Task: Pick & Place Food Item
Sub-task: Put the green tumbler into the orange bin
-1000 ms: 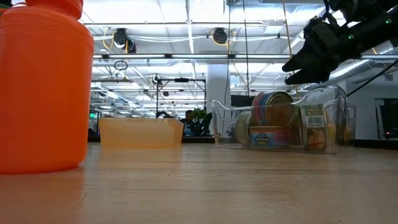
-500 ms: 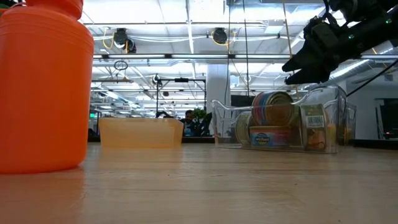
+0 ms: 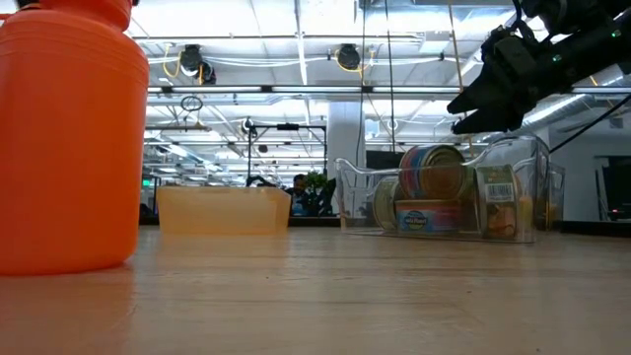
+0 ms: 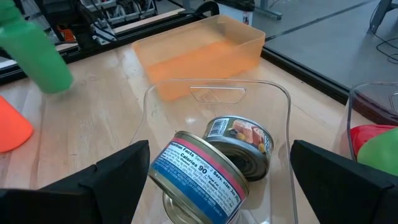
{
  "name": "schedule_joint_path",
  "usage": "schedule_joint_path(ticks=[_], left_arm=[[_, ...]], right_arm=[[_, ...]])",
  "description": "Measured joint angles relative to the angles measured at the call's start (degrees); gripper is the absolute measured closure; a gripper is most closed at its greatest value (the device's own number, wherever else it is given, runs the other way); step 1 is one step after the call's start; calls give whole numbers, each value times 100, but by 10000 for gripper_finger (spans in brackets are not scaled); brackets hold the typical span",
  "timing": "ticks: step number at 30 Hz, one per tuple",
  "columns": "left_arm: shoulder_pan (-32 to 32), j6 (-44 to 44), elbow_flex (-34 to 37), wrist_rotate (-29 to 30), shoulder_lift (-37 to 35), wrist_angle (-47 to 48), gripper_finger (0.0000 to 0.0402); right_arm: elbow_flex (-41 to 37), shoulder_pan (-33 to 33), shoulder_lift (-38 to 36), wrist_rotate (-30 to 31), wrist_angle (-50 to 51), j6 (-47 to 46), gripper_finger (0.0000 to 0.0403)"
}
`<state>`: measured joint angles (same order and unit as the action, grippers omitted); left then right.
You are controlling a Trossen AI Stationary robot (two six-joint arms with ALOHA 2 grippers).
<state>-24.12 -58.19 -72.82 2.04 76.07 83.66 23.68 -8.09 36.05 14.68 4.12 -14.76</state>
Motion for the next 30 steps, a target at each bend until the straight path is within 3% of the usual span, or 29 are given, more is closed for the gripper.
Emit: schedule_joint_path(ticks=[6, 12, 22, 30], left_arm=[[772, 963, -768, 654, -103, 660, 183], [2132, 2381, -1723, 1132, -34, 628, 170], [5199, 5151, -2498, 975, 727, -49, 177], [6463, 5669, -2496, 478, 1961, -448, 168]], right_arm=[[0, 1, 0, -1, 0, 0, 35], [0, -1, 2, 0, 0, -3, 35], [2, -3, 2, 4, 0, -101, 35], [2, -5, 2, 9, 0, -87, 35]])
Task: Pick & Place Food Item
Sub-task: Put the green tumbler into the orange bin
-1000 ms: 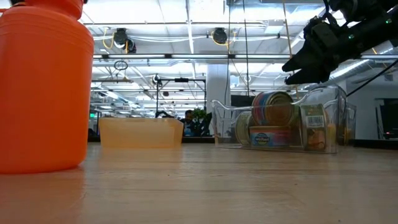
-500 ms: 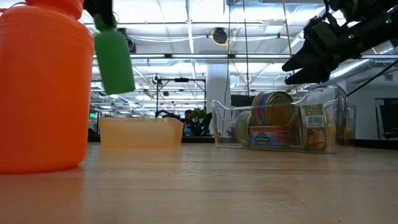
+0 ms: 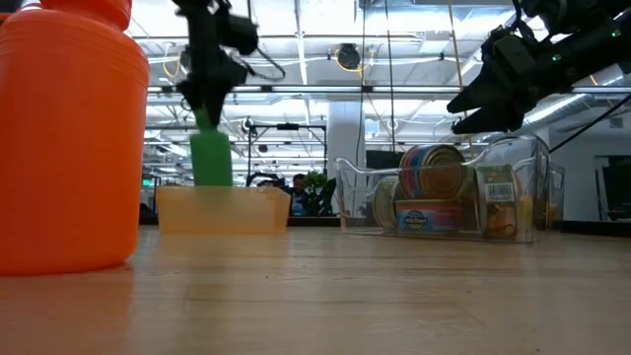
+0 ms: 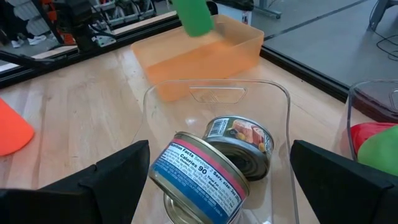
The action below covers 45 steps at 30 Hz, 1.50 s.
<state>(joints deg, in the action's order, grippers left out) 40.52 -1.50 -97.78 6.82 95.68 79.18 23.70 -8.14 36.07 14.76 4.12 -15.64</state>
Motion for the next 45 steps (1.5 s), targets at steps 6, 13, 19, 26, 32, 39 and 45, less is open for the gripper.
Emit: schedule_joint_path(ticks=[6, 13, 19, 26, 32, 39, 45], left_arm=[[196, 33, 1, -143, 777, -79, 175], [137, 365, -3, -152, 1030, -167, 146], [-20, 595, 7, -119, 968, -271, 143], [-51, 595, 7, -35, 968, -269, 154], [-11, 590, 7, -32, 859, -258, 145], [23, 584, 7, -25, 477, -275, 131], [33, 492, 7, -18, -27, -275, 143]], right_arm=[[0, 0, 0, 4, 0, 70, 35], [0, 0, 0, 9, 2, 92, 35], [0, 0, 0, 13, 11, 136, 35], [0, 0, 0, 11, 48, 136, 35], [0, 0, 0, 11, 50, 133, 35], [0, 0, 0, 11, 50, 133, 35], [0, 0, 0, 11, 50, 133, 35]])
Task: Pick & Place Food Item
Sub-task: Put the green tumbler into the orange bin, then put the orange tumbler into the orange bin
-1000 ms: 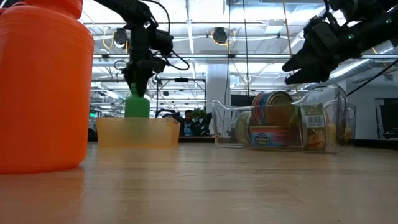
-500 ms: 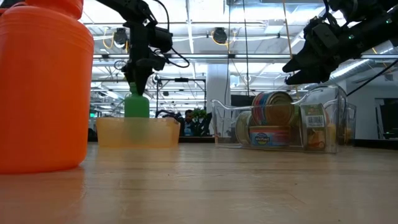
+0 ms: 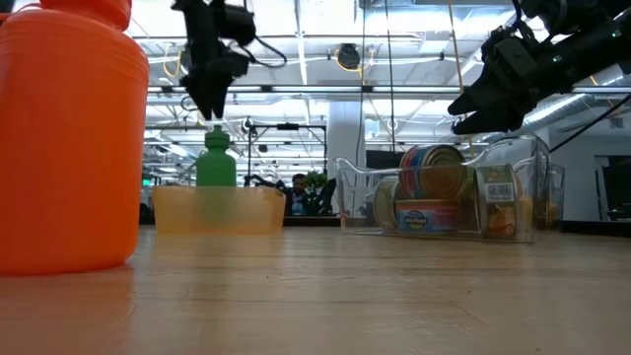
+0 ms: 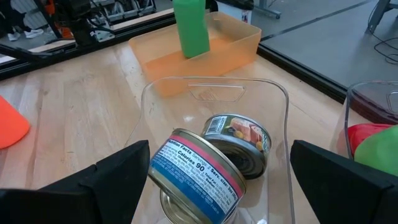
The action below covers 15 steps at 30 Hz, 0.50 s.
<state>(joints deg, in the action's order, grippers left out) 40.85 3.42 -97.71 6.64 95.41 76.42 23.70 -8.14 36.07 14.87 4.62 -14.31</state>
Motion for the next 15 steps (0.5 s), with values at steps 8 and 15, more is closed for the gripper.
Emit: schedule_joint_path(ticks=[8, 15], left_arm=[[-517, -384, 0, -1258, -1141, 344, 159], [-2099, -1570, 202, -1618, -2193, 151, 160]], right_arm=[[0, 0, 0, 0, 0, 0, 35], [0, 0, 0, 0, 0, 0, 35]])
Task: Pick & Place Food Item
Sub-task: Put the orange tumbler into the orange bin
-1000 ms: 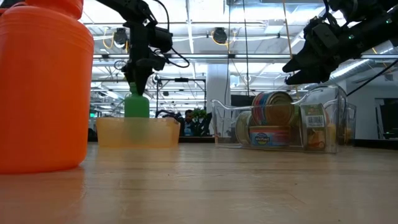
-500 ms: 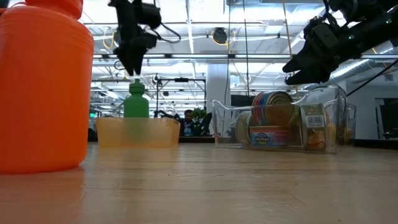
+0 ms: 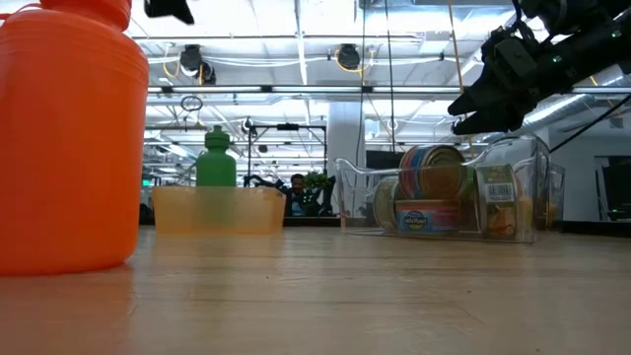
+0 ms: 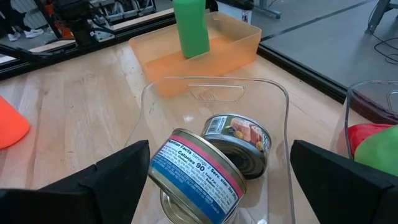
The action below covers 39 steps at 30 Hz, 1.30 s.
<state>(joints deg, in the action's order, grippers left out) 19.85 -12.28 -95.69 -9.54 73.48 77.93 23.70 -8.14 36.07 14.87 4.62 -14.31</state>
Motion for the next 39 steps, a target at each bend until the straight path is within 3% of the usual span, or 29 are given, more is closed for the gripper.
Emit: schedule_joint_path(ticks=[6, 14, 19, 27, 33, 36, 39], left_arm=[[-1468, -911, 383, -9, -191, -351, 160], [-2317, -844, 386, 143, 219, -237, 160], [-2359, -307, 386, 218, 425, -126, 160], [-2094, -664, 381, 872, 847, 19, 143], [-2102, 8, 381, 873, 1548, -152, 131], [-2100, 208, 381, 1286, 1944, -157, 131], [-2082, 144, 381, 2209, 2346, -56, 130]], right_arm=[[0, 0, 0, -2, 0, 0, 35], [0, 0, -2, -13, 0, -93, 35], [0, 2, -2, -17, 42, -109, 35], [0, 2, 0, -17, 38, -109, 35], [0, 2, -2, -13, 33, -109, 35], [0, 2, 0, -11, 36, -110, 35], [0, 2, 0, -9, 35, -109, 35]])
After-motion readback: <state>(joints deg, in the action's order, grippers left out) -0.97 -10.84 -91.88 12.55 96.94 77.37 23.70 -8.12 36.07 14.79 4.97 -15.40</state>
